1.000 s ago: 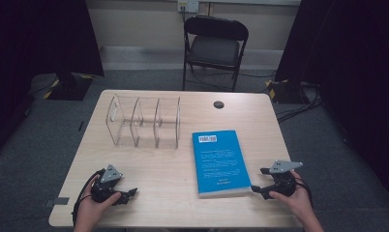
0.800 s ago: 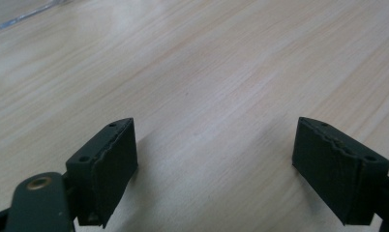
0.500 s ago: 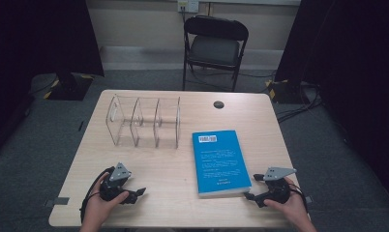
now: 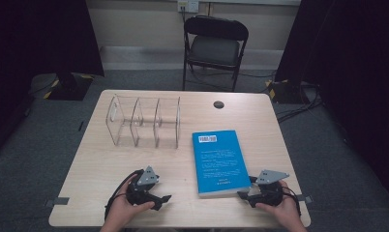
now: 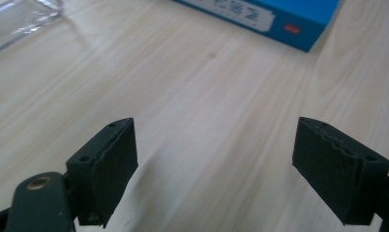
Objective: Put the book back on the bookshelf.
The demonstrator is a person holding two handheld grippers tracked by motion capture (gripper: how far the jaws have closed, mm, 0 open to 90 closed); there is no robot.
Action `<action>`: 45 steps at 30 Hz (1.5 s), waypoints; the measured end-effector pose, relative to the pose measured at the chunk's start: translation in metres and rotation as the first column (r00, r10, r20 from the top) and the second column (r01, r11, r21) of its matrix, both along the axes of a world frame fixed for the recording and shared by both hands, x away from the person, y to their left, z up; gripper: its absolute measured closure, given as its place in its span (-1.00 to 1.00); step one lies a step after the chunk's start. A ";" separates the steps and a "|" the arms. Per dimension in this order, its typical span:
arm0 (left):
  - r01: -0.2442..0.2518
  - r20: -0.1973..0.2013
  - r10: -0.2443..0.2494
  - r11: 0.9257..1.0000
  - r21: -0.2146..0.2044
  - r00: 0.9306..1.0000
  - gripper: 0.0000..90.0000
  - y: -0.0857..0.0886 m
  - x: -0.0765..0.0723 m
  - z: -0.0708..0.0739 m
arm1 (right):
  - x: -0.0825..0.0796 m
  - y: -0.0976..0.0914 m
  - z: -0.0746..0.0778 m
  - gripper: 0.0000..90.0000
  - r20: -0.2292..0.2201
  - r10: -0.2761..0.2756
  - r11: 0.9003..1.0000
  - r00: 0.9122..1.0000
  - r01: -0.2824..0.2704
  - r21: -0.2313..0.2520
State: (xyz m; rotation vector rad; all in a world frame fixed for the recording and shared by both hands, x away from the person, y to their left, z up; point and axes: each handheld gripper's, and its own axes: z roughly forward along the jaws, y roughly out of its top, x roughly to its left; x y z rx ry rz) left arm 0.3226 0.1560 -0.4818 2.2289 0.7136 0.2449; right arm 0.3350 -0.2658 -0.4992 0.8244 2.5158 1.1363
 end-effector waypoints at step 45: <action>0.043 0.028 -0.044 0.999 0.022 0.999 -0.63 -0.078 0.001 -0.016 | -0.023 0.037 0.000 -0.18 0.006 -0.087 0.996 0.996 0.087 0.010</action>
